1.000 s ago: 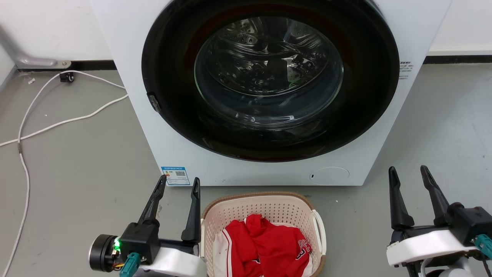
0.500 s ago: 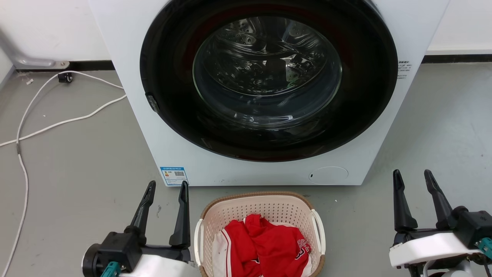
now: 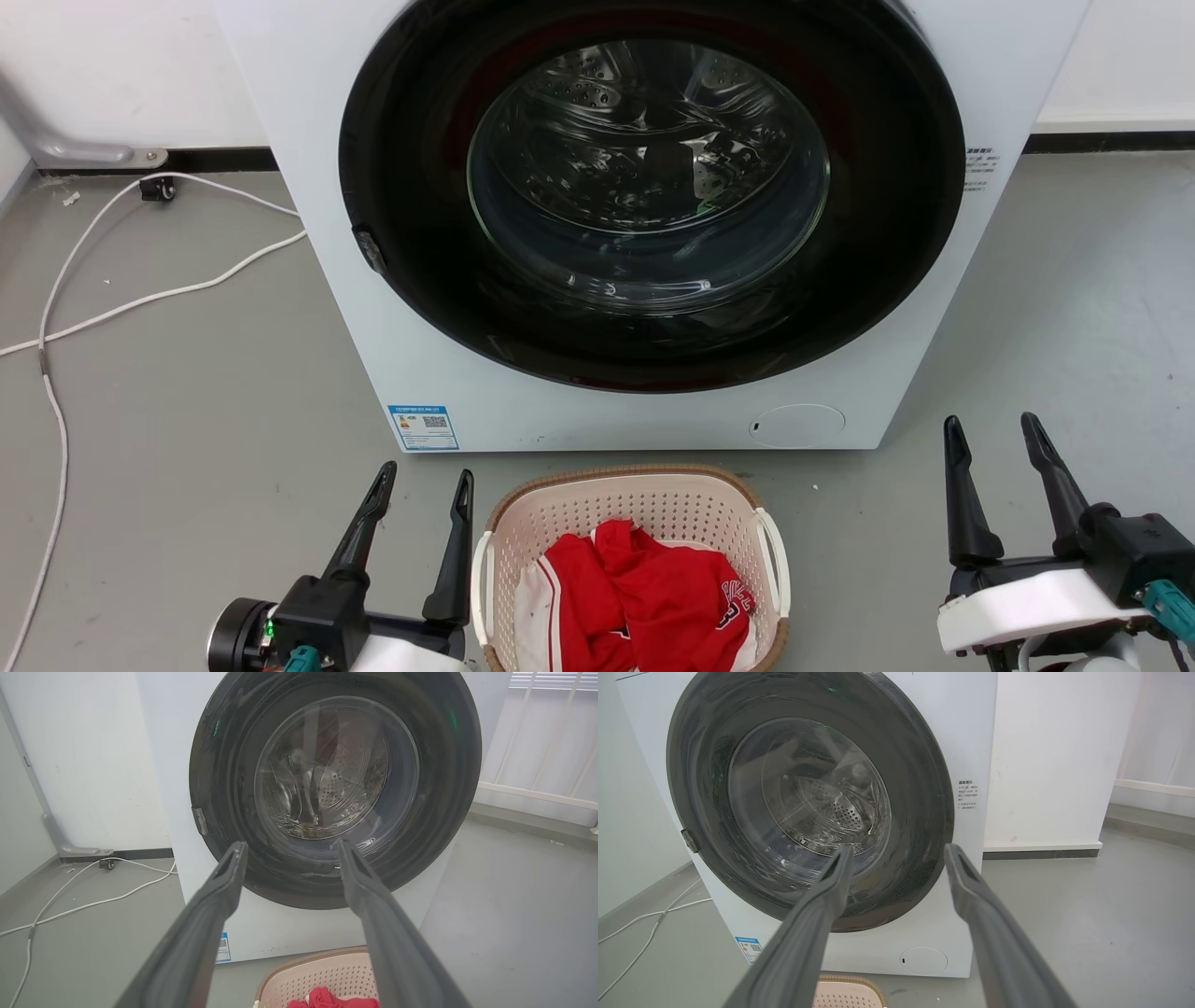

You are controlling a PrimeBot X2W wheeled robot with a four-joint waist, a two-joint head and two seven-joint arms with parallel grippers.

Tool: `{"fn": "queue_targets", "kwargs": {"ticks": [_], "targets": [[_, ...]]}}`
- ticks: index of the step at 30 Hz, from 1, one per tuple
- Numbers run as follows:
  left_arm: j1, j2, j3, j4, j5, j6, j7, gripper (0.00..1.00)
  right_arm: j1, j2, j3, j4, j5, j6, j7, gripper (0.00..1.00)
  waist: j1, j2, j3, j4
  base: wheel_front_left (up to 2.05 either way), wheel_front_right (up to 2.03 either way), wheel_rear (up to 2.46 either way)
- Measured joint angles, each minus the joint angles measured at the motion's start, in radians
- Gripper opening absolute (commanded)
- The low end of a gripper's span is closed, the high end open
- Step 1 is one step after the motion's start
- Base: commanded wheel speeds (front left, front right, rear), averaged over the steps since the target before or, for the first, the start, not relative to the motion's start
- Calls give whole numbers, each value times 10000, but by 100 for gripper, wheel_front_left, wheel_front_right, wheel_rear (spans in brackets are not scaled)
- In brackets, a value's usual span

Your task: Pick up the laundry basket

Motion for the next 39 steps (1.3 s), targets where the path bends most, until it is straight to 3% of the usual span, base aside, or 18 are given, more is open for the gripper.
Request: {"fn": "queue_targets", "kwargs": {"ticks": [14, 24, 39], "targets": [[5, -35, 121, 169, -17, -81, -13, 100, -7, 0, 0, 119, 215, 0, -6, 100, 0, 0, 145, -12, 0, 0, 0], [-959, -38, 84, 1321, -84, 58, -27, 100, -1029, -4, -63, 1490, -90, 0, -8, 100, 0, 0, 1481, -72, 0, 0, 0], [-4803, -6, 203, 5875, 4, -280, -27, 100, -4178, -2, -196, 4792, -815, 0, 1080, 100, 2, 0, 4803, 40, 0, 0, 0]]}}
